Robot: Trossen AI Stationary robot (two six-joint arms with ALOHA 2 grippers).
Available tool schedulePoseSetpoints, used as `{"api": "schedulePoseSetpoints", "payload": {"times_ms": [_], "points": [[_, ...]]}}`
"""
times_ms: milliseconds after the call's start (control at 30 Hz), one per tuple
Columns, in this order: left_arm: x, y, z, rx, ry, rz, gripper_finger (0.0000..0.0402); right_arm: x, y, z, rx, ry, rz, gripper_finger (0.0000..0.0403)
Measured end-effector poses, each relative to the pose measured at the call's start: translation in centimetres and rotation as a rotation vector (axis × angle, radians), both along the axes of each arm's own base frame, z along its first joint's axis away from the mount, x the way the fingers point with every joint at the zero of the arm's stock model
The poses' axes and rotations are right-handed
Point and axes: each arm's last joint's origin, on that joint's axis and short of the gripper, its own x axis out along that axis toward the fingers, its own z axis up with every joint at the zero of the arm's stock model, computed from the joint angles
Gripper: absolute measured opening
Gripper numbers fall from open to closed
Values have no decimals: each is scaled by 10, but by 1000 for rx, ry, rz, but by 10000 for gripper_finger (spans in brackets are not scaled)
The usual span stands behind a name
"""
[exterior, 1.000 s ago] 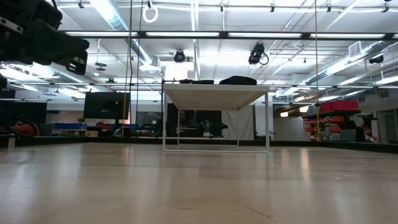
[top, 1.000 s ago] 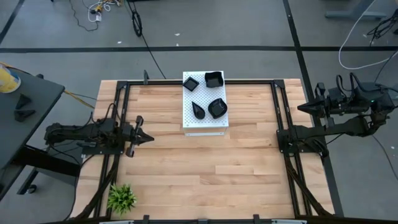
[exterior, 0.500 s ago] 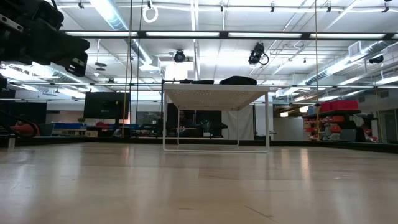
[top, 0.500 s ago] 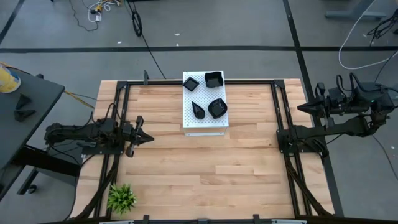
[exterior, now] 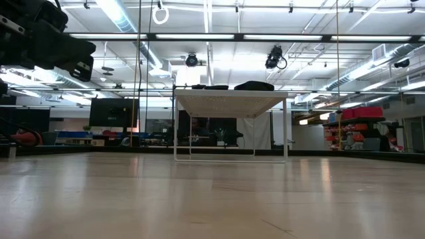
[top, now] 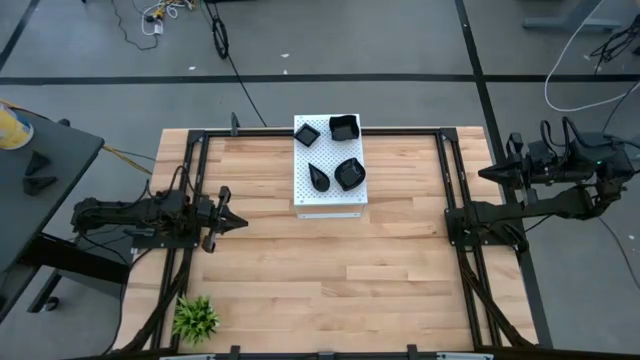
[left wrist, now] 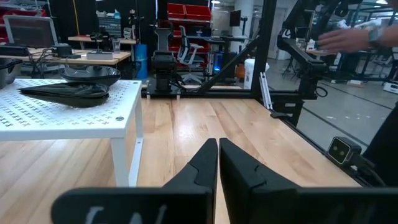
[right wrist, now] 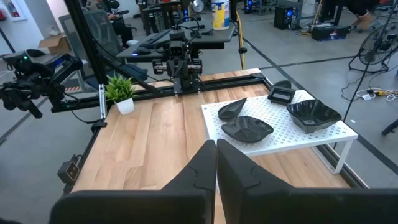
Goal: Pick & Place Mini shaped plates
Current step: Return to Home Position
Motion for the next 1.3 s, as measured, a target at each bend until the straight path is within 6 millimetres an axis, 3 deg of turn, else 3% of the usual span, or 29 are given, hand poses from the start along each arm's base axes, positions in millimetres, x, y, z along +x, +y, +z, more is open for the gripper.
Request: {"api": "schedulePoseSetpoints", "payload": {"times_ms": [467, 633, 867, 1300], "points": [[0, 0, 0, 0, 0, 0, 21, 0, 0, 0, -7, -4, 1, 19], [0, 0, 0, 0, 0, 0, 21, 10, 0, 2, -56, -60, 12, 19], [0, 0, 0, 0, 0, 0, 21, 42, 1, -6, -143, -175, 22, 19], [0, 0, 0, -1, -5, 0, 21, 92, 3, -54, -200, -298, 19, 19]]}}
